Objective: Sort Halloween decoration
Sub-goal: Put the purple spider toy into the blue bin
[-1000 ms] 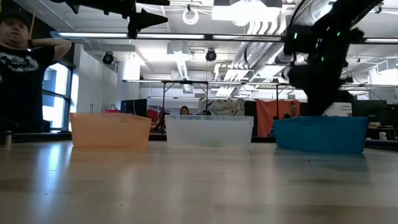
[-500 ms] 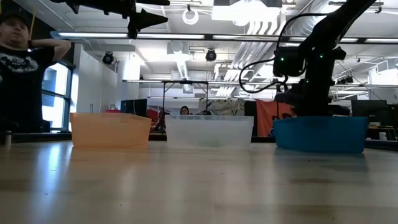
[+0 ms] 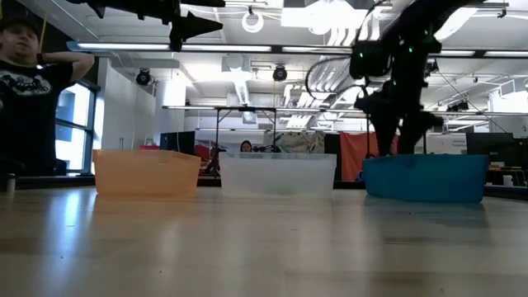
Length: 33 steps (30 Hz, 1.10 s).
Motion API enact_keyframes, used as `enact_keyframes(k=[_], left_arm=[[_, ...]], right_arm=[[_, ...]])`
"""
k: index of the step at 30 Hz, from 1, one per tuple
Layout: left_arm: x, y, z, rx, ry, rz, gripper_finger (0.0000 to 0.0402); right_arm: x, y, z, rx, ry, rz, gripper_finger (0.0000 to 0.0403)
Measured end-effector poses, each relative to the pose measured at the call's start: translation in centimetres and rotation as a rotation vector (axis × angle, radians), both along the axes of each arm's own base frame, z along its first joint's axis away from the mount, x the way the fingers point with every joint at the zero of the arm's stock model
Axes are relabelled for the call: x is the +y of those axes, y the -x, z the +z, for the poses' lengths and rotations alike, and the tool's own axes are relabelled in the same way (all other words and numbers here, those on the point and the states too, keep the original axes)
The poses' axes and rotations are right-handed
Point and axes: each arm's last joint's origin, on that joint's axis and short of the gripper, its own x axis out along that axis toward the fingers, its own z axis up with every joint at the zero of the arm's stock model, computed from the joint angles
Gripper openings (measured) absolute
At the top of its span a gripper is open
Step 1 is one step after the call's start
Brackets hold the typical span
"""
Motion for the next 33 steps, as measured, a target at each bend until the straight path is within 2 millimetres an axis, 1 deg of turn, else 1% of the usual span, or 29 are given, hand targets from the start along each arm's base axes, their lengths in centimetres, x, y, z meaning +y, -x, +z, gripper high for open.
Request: enact_keyframes(k=[3, 6, 9, 11, 14, 17, 19, 22, 24, 27, 31, 33], left_arm=[[0.0, 0.0, 0.0, 0.000, 0.000, 0.000, 0.0216], [0.0, 0.0, 0.0, 0.001, 0.000, 0.000, 0.0216], [0.0, 0.0, 0.0, 0.001, 0.000, 0.000, 0.0216], [0.0, 0.0, 0.0, 0.001, 0.000, 0.000, 0.0216], [0.0, 0.0, 0.0, 0.000, 0.000, 0.000, 0.0216], [0.0, 0.0, 0.2, -0.028, 0.008, 0.001, 0.0216], [0.0, 0.0, 0.5, -0.058, 0.029, 0.002, 0.0216], [0.0, 0.0, 0.5, -0.059, 0.029, 0.002, 0.0216], [0.0, 0.0, 0.5, -0.058, 0.025, 0.002, 0.0216], [0.0, 0.0, 0.6, -0.069, 0.046, 0.003, 0.0216], [0.0, 0.0, 0.6, -0.072, 0.059, 0.003, 0.0216], [0.0, 0.0, 0.5, -0.074, 0.082, 0.004, 0.0216]], right_arm=[[0.7, -0.4, 3.3, -0.027, 0.042, 0.112, 0.0237], [2.6, -0.5, 6.2, -0.100, 0.092, 0.213, 0.0237], [5.2, 0.1, 8.0, -0.186, 0.112, 0.287, 0.0233], [7.2, 0.8, 8.7, -0.245, 0.102, 0.317, 0.0229], [10.0, 1.5, 8.8, -0.345, 0.091, 0.391, 0.0224], [12.3, 1.6, 8.5, -0.488, 0.079, 0.472, 0.0218], [13.5, 1.4, 8.0, -0.575, 0.069, 0.519, 0.0213], [14.8, 0.7, 7.4, -0.670, 0.082, 0.604, 0.0206], [15.4, 0.1, 7.0, -0.711, 0.104, 0.653, 0.0203], [15.6, -0.9, 6.6, -0.745, 0.111, 0.654, 0.0200], [15.4, -2.1, 7.2, -0.792, 0.134, 0.632, 0.0199], [15.2, -2.5, 7.5, -0.812, 0.175, 0.611, 0.0199]])
